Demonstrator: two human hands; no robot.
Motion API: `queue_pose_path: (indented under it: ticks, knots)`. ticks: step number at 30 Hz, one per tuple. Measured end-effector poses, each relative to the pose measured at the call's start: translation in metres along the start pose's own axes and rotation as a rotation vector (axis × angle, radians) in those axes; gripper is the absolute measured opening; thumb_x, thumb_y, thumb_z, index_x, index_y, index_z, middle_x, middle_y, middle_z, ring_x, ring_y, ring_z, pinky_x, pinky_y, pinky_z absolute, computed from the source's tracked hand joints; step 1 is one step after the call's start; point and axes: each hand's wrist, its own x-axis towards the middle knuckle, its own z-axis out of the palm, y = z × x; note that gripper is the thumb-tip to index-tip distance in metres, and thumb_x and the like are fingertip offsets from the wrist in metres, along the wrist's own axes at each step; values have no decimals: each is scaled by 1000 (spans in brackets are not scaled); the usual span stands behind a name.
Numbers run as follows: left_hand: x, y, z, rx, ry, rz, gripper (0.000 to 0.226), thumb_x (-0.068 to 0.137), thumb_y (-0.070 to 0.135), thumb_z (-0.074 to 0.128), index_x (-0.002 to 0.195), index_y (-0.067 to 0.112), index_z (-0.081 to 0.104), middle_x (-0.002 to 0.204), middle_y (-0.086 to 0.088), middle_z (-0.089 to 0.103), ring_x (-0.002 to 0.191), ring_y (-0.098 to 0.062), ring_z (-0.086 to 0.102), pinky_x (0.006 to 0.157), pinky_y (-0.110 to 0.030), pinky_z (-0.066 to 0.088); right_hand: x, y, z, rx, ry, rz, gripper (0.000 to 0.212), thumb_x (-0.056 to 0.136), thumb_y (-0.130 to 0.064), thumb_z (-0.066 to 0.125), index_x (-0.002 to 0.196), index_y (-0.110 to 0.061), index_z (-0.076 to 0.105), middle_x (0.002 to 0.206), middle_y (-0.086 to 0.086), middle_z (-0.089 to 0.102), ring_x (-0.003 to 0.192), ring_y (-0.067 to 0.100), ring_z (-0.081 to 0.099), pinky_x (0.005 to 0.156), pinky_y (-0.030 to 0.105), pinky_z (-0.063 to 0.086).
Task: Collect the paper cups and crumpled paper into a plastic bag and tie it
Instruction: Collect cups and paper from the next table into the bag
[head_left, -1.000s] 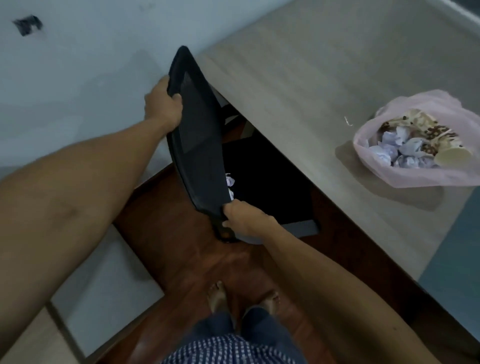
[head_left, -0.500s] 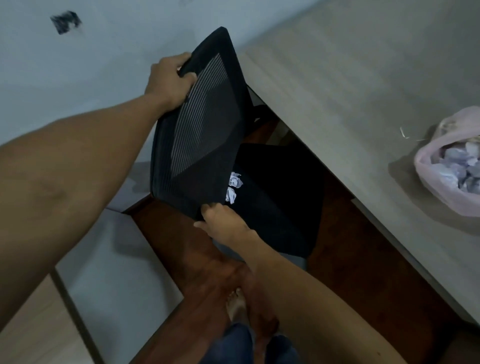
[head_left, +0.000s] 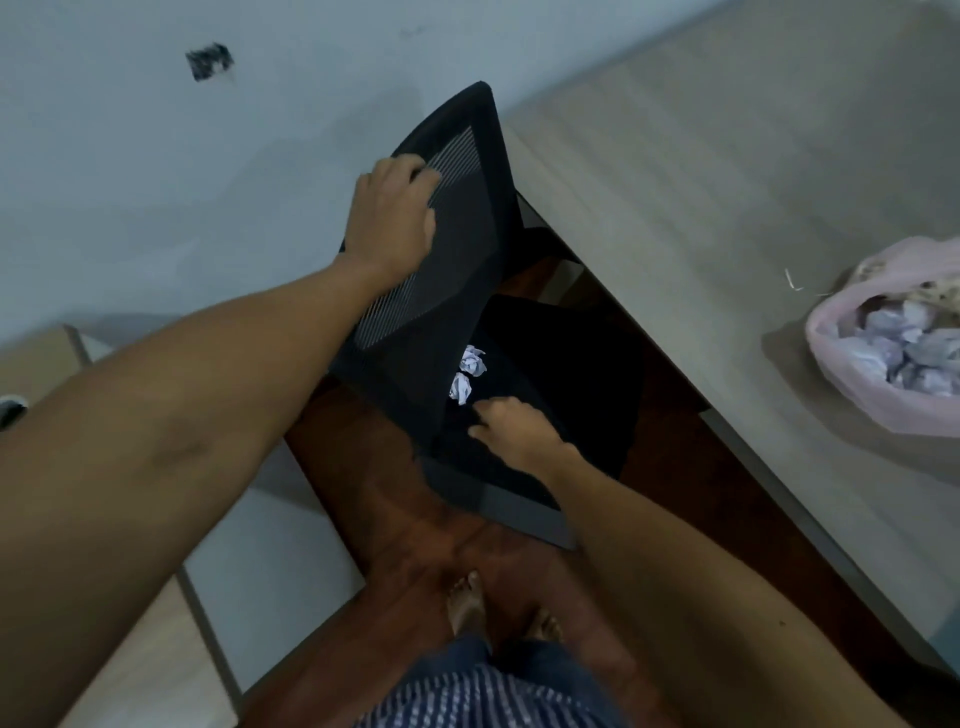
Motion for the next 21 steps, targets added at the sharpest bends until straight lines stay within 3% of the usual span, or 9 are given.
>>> queue_pose_path:
  ticks: [5, 9, 11, 16, 21]
  knots:
    - [-51, 49, 7, -112, -107, -158, 47, 96, 23, 60, 141, 12, 53, 137, -10, 56, 124, -31, 51, 104, -45, 42, -27, 61, -27, 70, 77, 167, 22, 99, -37, 56, 104, -16, 62, 98, 7, 67, 92, 30, 67, 78, 42, 55]
    - [-85, 77, 30, -157, -186, -285, 51, 97, 24, 59, 145, 12, 49, 141, -10, 54, 126, -31, 51, 106, -44, 41, -36, 94, -45, 171, 146, 214, 48, 101, -37, 57, 141, -11, 53, 117, 9, 67, 105, 31, 64, 89, 45, 55]
    - [-96, 86, 44, -174, -210, -336, 50, 96, 23, 60, 144, 11, 50, 140, -10, 55, 126, -30, 52, 105, -44, 42, -32, 106, -52, 194, 152, 207, 54, 101, -38, 57, 147, -11, 47, 120, 10, 67, 104, 31, 65, 87, 45, 56]
    - [-113, 100, 85, -237, -236, -517, 48, 96, 23, 59, 143, 12, 51, 138, -11, 55, 125, -29, 52, 100, -42, 45, -8, 129, -56, 222, 100, 168, 56, 99, -40, 58, 148, -15, 47, 119, 7, 66, 105, 29, 65, 91, 49, 55]
    - [-130, 109, 150, -327, -258, -747, 53, 98, 24, 60, 147, 12, 46, 143, -11, 51, 130, -28, 51, 101, -43, 47, 53, 150, -42, 183, 45, 91, 53, 97, -40, 60, 144, -17, 50, 99, -2, 69, 95, 23, 67, 87, 46, 57]
